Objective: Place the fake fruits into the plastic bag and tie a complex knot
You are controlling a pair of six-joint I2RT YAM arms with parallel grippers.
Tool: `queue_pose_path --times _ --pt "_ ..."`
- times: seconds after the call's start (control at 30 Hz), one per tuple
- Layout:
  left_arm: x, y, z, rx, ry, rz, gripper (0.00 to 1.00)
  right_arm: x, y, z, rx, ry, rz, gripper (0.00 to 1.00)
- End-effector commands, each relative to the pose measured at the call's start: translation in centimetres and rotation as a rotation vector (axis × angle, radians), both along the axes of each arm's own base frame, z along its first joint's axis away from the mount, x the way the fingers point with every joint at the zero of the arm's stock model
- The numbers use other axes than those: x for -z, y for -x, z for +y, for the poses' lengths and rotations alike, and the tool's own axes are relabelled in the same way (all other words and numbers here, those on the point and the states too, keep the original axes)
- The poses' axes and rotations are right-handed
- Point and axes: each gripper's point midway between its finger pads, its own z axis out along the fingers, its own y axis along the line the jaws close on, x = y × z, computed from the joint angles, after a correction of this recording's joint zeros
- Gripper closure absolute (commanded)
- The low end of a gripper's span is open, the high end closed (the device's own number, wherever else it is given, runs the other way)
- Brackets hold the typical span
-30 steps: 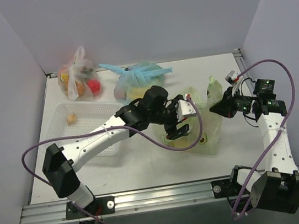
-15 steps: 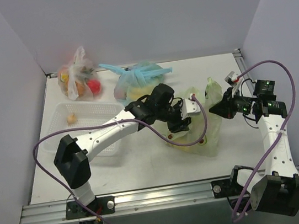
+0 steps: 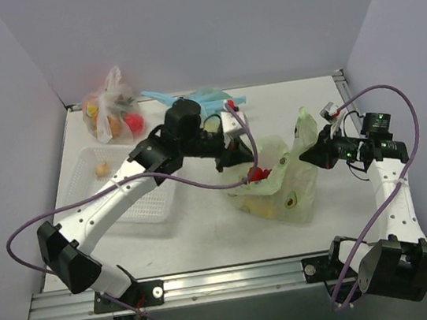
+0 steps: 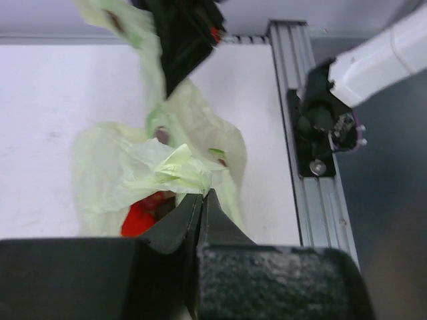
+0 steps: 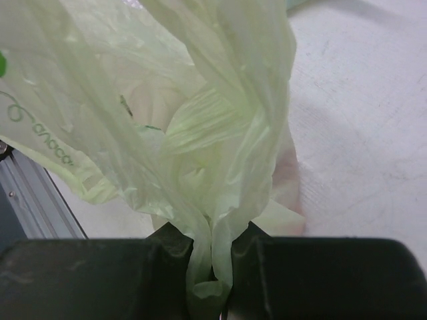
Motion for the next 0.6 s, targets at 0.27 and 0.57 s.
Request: queue_pose_path --times 0.27,0.57 --pt "-15.2 -14.1 12.6 -0.624 0.550 0.051 1.00 0.3 -1.5 -3.4 0.086 -0.042 0.029 1.00" --pt "-9.8 -13.2 15.5 -0.756 0.516 0.164 1.00 -0.3 -2.0 -3.4 0.106 -0.128 0.088 1.00"
